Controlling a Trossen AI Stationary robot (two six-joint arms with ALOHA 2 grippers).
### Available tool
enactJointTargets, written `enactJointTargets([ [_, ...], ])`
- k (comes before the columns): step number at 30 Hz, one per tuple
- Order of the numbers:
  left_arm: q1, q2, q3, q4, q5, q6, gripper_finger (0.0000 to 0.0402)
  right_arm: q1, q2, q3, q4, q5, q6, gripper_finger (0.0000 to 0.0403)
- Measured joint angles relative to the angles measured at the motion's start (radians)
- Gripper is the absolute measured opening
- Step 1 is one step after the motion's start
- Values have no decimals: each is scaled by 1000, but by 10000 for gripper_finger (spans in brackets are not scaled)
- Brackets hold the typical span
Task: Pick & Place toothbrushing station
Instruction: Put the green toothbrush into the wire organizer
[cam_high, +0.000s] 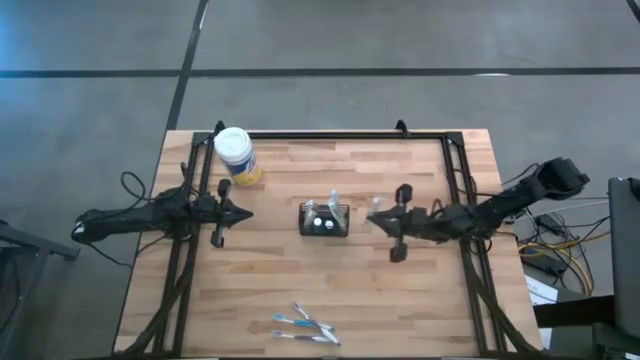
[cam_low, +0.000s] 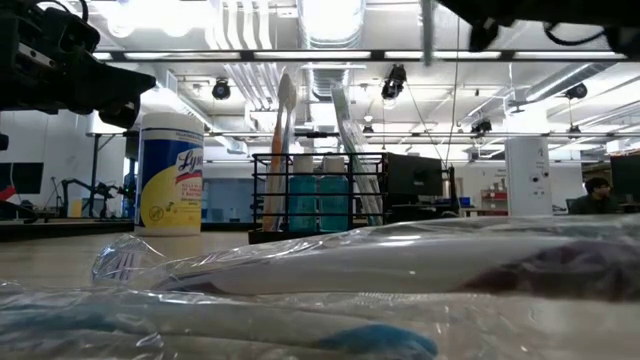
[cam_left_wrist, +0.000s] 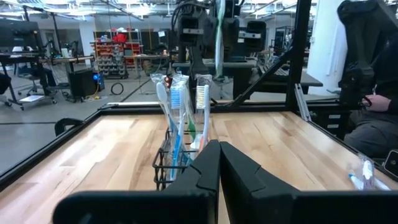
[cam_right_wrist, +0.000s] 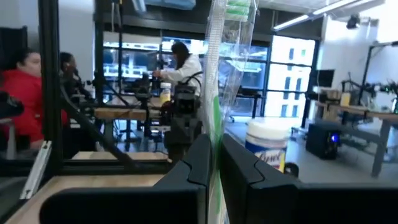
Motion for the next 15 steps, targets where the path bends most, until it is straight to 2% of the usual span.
enactJointTargets([
  [8, 0, 1, 0, -5, 0, 0, 12, -103, 212, 104, 37, -12, 5, 13],
  [15, 0, 3, 0, -9, 1, 0, 12, -127, 440, 64, 418, -30, -8, 13],
])
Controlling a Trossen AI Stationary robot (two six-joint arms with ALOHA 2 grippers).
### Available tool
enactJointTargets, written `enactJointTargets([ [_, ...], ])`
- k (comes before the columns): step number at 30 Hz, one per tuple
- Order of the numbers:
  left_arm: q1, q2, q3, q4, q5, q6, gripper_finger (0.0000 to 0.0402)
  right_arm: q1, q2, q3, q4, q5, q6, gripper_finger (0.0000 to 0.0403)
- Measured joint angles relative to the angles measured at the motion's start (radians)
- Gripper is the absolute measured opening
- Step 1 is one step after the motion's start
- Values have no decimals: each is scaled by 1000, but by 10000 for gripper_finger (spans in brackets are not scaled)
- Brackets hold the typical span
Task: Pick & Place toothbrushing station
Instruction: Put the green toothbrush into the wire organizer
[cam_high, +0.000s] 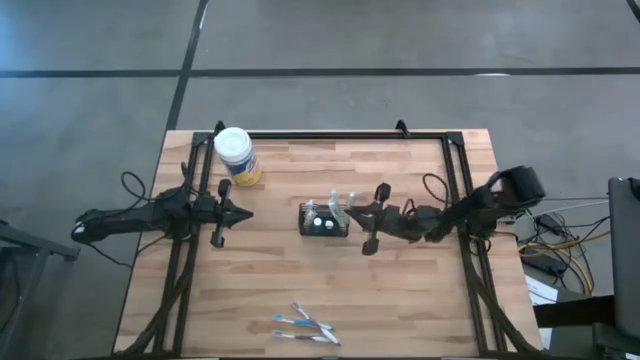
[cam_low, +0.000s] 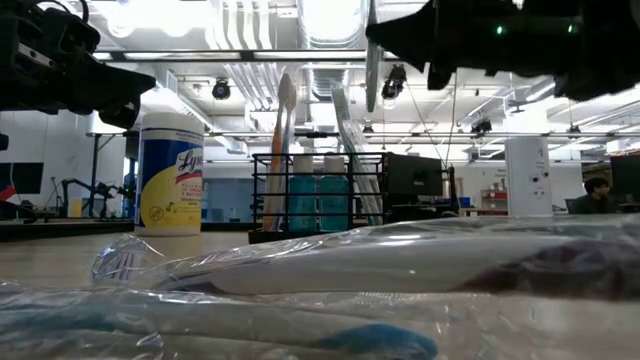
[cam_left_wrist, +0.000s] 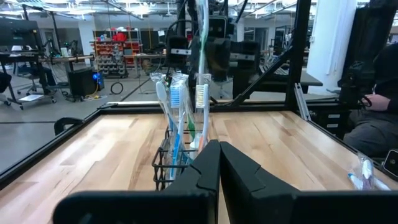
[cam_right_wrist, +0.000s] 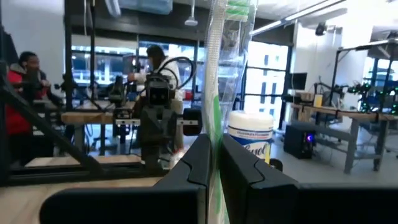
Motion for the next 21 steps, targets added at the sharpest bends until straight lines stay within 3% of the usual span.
enactJointTargets([
  [9, 0, 3, 0, 0, 0, 7, 12, -7, 171, 29, 84, 2, 23, 13],
  [21, 0, 5, 0, -1, 2, 6, 12, -42, 108, -4, 91, 54, -61, 13],
])
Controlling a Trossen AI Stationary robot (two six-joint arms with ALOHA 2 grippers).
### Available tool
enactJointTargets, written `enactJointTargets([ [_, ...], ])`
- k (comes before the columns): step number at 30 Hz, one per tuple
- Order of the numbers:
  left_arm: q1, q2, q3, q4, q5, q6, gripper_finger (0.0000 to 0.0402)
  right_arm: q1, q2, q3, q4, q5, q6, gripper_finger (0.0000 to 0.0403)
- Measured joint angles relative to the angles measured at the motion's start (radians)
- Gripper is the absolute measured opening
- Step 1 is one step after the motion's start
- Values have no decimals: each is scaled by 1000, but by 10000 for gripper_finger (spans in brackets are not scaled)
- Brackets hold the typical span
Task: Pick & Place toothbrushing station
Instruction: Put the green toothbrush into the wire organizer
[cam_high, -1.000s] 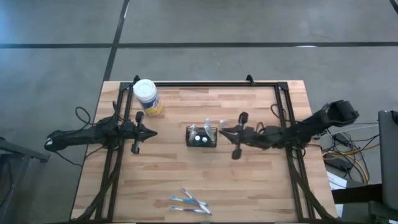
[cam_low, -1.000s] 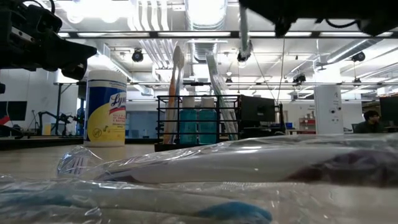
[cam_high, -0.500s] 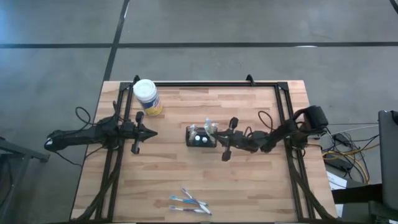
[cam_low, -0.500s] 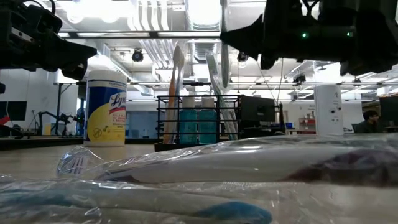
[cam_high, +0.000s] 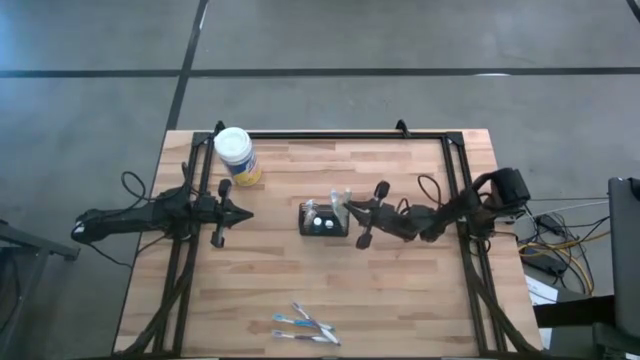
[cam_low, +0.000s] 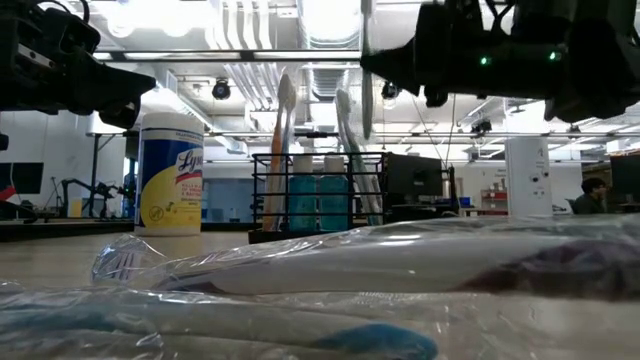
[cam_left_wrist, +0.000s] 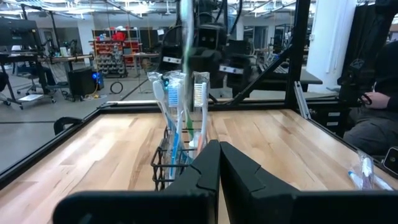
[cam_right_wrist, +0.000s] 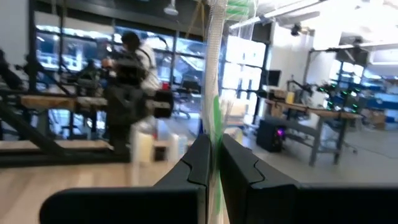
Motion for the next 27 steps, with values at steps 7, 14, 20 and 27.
enactJointTargets([
  [7, 0, 9, 0, -3, 0, 0, 12, -31, 2, -31, -19, -1, 32, 13],
  [14, 0, 10, 0, -3, 0, 1, 12, -41, 2, -33, -27, -4, 48, 13],
  [20, 0, 11, 0, -3, 0, 4, 12, -58, 2, -33, -93, -6, 88, 13],
  [27, 0, 13, 0, -2, 0, 10, 12, -62, 62, 7, -75, -6, 85, 13],
])
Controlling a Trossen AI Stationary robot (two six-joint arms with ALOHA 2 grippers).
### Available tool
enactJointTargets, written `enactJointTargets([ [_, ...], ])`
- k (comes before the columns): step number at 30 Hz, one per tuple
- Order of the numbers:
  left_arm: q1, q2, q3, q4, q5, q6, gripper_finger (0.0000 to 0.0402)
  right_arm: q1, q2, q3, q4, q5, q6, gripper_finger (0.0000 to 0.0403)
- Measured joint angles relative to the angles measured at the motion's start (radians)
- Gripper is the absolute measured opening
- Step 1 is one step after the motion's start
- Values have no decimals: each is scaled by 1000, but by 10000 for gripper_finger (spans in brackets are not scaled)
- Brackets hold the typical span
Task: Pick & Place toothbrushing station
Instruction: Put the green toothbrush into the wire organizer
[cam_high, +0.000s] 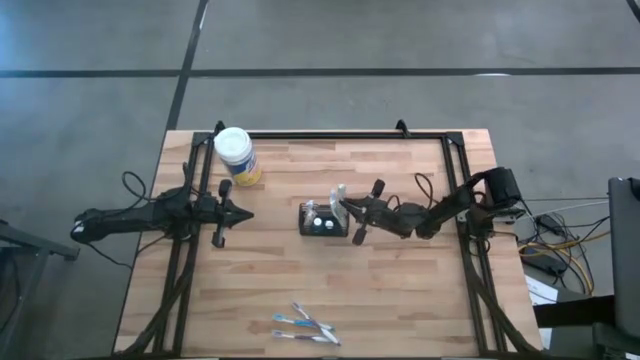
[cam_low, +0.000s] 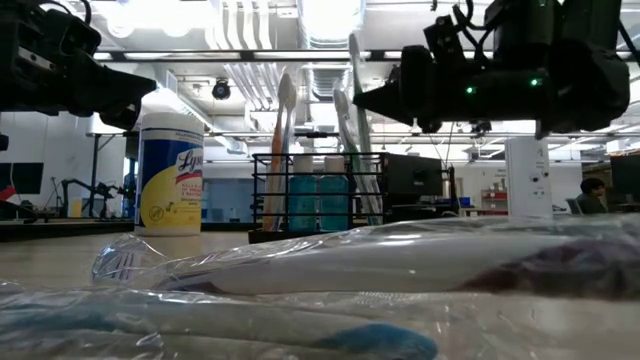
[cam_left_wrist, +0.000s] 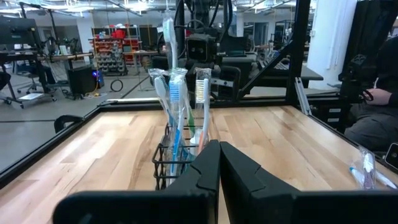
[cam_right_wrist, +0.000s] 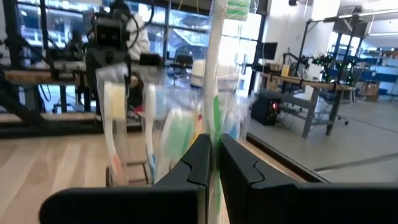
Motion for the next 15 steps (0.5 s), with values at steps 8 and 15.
enactJointTargets([
  [8, 0, 7, 0, 5, 0, -1, 12, -1, 88, 25, 14, 1, 32, 13],
  [15, 0, 7, 0, 7, 0, -11, 12, 0, 102, 24, 2, 2, 68, 21],
])
